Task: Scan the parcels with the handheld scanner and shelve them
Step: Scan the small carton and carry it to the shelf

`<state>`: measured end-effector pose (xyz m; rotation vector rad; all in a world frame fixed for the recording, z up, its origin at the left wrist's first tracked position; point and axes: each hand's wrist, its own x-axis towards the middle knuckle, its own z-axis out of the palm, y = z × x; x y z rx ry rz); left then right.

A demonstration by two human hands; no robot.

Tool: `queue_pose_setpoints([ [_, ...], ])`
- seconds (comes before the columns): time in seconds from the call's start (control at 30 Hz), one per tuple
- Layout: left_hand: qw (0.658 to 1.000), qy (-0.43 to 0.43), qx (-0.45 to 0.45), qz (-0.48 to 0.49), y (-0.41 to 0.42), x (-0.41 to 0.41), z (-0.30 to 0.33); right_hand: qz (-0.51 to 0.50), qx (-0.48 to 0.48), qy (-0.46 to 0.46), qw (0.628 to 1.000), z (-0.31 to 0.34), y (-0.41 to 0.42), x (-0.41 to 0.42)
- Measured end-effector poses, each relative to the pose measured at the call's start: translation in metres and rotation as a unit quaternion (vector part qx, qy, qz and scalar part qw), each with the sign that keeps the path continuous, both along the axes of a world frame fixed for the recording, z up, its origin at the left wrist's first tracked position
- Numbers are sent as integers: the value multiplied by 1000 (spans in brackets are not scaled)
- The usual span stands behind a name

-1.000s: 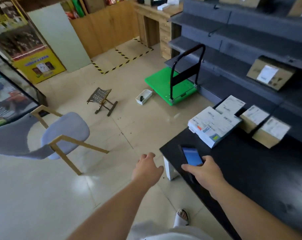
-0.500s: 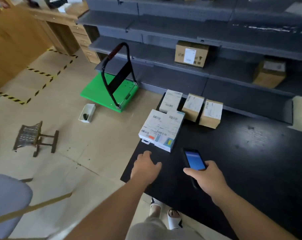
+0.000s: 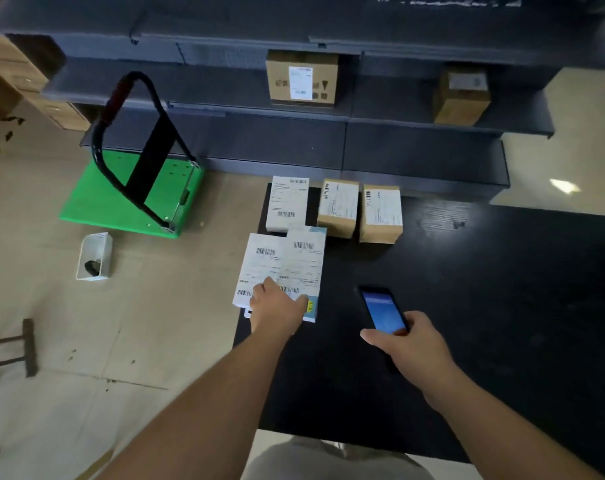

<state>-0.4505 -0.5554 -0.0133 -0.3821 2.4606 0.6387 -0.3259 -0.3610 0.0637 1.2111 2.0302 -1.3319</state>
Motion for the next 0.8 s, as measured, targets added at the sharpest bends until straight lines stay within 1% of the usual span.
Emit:
queue_pose_setpoints([
  [0.1, 1000, -29, -10, -1, 9, -9, -12, -16, -1, -13, 1000, -2, 9, -5],
  [0.23, 998, -47, -31, 7, 18, -10, -22, -33, -7, -19, 999, -3, 20, -9],
  [0.43, 999, -20, -48, 7, 30, -4, -24, -56, -16, -16, 998, -7, 31, -10],
  [0.63, 1000, -5, -7, -7, 44, 25, -29, -76, -17, -11, 997, -5, 40, -5],
  [0.7, 1000, -12, -4, -21, 45, 31, -29, -81, -16, -10, 997, -5, 42, -2],
  [0.8, 999, -27, 24, -28, 45, 32, -28, -89, -13, -15, 996, -4, 43, 4],
])
